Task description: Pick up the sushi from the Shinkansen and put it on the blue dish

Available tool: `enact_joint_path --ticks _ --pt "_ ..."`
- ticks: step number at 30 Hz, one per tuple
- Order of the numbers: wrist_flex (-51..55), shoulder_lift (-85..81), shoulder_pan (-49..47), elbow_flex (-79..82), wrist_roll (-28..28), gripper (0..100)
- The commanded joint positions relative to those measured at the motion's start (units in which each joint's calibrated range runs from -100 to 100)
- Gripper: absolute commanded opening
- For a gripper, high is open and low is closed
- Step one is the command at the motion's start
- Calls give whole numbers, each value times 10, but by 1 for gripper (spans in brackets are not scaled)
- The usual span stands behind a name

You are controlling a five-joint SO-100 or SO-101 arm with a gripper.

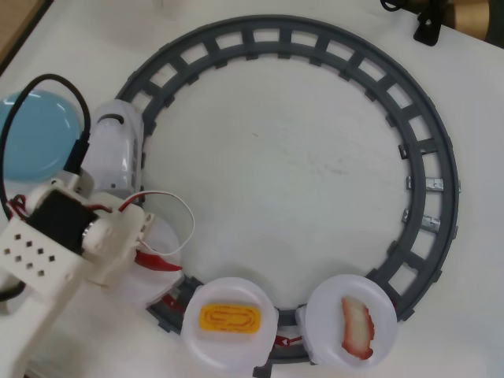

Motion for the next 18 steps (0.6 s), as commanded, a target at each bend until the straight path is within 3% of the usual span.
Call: enact_joint_path --ticks 1,6,18 --pt "8 -17 -3 -49 0 3" --pt "29 -17 -7 -102 1 3" --pt "33 47 -151 -197 1 3"
